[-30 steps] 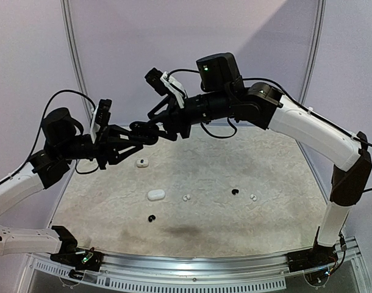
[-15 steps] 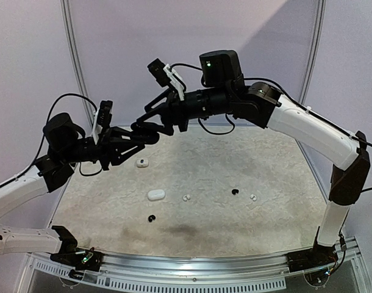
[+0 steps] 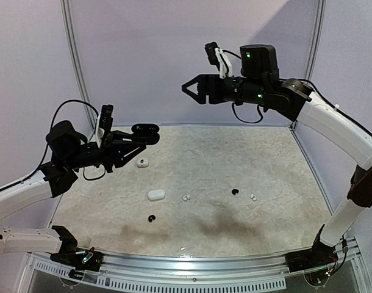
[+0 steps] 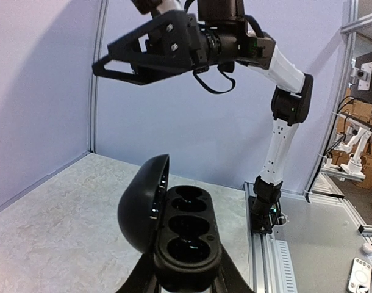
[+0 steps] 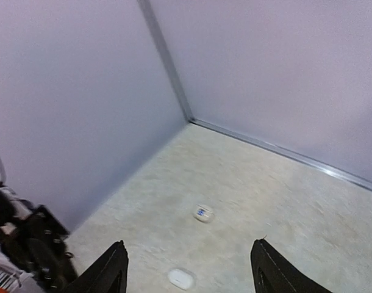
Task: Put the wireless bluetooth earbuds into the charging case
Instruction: Pick up the right earbud from the center of the board.
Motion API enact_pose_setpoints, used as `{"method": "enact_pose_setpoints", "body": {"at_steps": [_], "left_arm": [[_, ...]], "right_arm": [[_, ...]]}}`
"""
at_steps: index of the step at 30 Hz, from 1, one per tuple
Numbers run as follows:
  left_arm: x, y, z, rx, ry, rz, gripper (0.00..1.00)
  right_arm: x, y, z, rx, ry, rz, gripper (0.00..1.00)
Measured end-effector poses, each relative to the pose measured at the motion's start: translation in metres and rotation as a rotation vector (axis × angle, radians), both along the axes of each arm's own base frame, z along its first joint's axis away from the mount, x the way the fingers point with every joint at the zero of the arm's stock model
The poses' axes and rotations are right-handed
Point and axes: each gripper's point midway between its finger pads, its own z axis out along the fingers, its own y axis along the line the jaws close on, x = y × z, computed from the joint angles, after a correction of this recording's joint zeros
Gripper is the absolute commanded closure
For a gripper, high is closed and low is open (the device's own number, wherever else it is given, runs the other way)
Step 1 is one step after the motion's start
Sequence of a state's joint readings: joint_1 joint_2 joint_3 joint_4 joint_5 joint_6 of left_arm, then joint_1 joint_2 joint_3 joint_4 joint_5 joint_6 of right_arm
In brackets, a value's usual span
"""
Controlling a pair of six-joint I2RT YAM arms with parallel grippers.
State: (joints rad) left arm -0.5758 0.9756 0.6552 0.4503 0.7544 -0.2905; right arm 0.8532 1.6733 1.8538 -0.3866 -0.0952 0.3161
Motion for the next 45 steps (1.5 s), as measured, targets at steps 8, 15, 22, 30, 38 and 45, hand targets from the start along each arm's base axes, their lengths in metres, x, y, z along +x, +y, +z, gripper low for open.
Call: {"method": "enact_pose_setpoints", "body": {"at_steps": [8, 15, 22, 30, 38, 45], "left_arm": [[0.007, 0.001, -0.007, -0.017, 0.006, 0.033, 1.00], [0.012, 0.003, -0.016, -0.016, 0.017, 0.062, 1.00], [0.018, 0.003, -0.025, -0.010, 0.027, 0.081, 1.00], [0.023, 0.002, -0.033, -0.003, 0.041, 0.093, 1.00], [0.027, 0.002, -0.037, 0.003, 0.051, 0.098, 1.00], [0.028, 0.001, -0.039, 0.006, 0.054, 0.099, 1.00]], "right_arm": [[0.068, -0.122, -0.152, -0.370, 0.374, -0.466, 0.57], [0.059, -0.143, -0.304, -0.720, 0.686, -0.457, 0.69], [0.037, -0.148, -0.361, -0.886, 0.820, -0.369, 0.75], [0.010, -0.159, -0.395, -0.969, 0.926, -0.312, 0.79], [-0.011, -0.167, -0.411, -0.983, 0.994, -0.283, 0.82], [-0.013, -0.164, -0.412, -0.956, 1.003, -0.273, 0.83]]}}
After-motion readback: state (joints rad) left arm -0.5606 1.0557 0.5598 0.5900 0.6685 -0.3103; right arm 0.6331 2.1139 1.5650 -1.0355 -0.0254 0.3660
